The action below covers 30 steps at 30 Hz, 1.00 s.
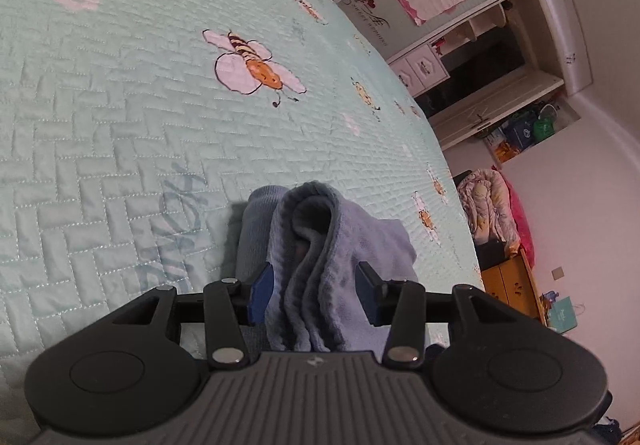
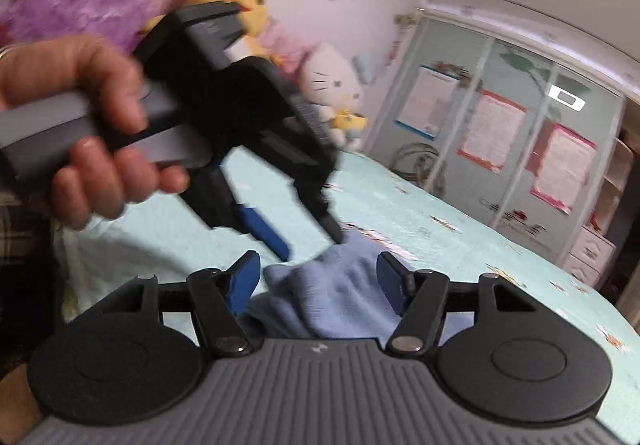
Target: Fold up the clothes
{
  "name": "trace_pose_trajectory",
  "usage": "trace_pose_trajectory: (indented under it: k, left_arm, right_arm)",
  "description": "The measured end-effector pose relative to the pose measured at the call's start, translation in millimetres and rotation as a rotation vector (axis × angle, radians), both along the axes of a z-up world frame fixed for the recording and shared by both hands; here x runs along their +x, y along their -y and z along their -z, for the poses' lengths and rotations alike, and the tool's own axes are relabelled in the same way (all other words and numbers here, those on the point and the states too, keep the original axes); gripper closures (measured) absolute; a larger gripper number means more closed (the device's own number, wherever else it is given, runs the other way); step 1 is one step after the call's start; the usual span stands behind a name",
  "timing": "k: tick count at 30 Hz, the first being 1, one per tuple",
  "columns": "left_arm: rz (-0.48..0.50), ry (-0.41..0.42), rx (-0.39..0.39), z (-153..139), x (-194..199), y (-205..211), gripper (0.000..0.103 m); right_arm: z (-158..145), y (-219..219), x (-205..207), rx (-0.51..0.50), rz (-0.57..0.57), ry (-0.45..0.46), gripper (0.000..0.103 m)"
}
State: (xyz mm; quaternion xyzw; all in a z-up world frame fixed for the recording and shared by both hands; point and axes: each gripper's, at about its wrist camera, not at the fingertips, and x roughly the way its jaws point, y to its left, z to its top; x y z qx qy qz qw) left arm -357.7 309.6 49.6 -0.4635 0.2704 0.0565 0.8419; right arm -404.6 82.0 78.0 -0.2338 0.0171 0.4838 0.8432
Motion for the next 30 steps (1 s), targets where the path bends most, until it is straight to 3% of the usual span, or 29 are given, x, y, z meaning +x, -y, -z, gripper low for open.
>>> trace_pose_trajectory:
  k: [2,4,6,11,13,15,19,24,30]
  left_arm:
    - [-0.008,-0.01,-0.007,3,0,0,0.056]
    - [-0.014,-0.016,-0.012,5,-1,1,0.056]
    - [-0.027,-0.02,-0.016,6,-4,-1,0.055]
    - [-0.02,-0.026,-0.078,18,-7,-4,0.052]
    - [-0.014,-0.025,-0.108,25,-7,-3,0.049]
    - [-0.034,-0.011,-0.149,31,-11,-7,0.04]
    - [-0.07,0.041,-0.273,41,-20,-21,0.034]
    - [-0.149,0.066,-0.114,13,-36,-22,0.037]
    - [-0.053,0.082,-0.003,-13,-14,-7,0.037]
  right_arm:
    - [3,-4,8,-0.027,0.003,-0.02,0.041]
    - [6,-8,17,-0.053,-0.01,-0.054,0.053]
    - [6,-12,21,-0.048,-0.004,-0.069,0.058]
    - [15,-25,25,-0.108,-0.021,-0.059,0.067]
    - [15,-27,26,-0.114,-0.029,-0.083,0.091]
    - [6,-26,27,-0.088,-0.032,-0.127,0.092]
    - [-10,-22,27,-0.006,-0.023,-0.217,0.092]
    - [9,-37,37,-0.023,-0.033,-0.237,0.093]
    - [21,-39,24,-0.04,-0.041,-0.134,0.092]
